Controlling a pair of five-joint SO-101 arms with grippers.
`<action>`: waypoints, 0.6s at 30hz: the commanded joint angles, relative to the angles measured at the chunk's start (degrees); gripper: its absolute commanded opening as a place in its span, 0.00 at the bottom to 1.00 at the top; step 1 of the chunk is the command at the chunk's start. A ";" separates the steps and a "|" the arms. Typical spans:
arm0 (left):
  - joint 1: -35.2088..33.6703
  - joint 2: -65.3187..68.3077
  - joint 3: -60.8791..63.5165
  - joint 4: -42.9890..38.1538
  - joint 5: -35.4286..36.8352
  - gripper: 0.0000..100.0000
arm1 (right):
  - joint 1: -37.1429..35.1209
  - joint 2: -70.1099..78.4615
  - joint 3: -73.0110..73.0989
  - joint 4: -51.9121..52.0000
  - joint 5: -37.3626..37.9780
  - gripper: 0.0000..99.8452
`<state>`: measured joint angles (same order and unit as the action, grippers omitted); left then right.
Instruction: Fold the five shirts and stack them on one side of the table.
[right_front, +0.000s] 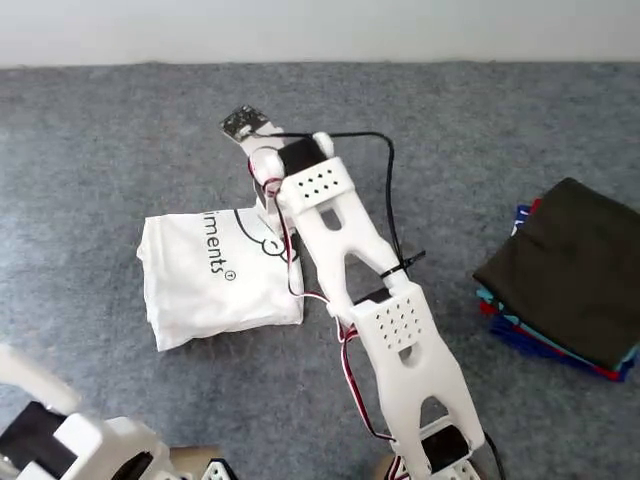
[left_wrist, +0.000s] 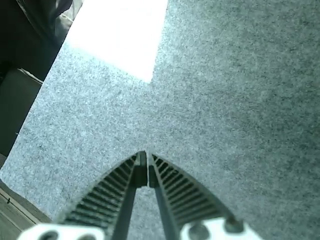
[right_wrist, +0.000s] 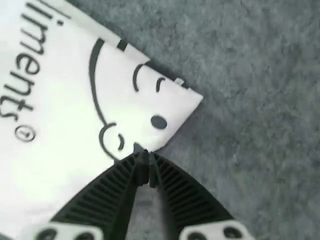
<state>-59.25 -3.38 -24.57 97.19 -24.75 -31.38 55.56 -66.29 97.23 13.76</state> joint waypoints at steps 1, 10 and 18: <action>0.09 -1.93 -0.31 -0.53 0.18 0.02 | -1.19 -5.14 -2.90 5.93 -3.25 0.13; 0.09 -1.93 -0.31 -0.53 0.18 0.02 | -8.92 -7.08 4.66 5.58 -27.16 0.35; 0.09 -1.93 -0.31 -0.53 0.18 0.02 | -8.75 0.75 5.54 1.80 -31.03 0.35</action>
<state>-59.25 -3.38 -24.57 97.19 -24.75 -41.23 55.21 -60.48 99.78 -15.78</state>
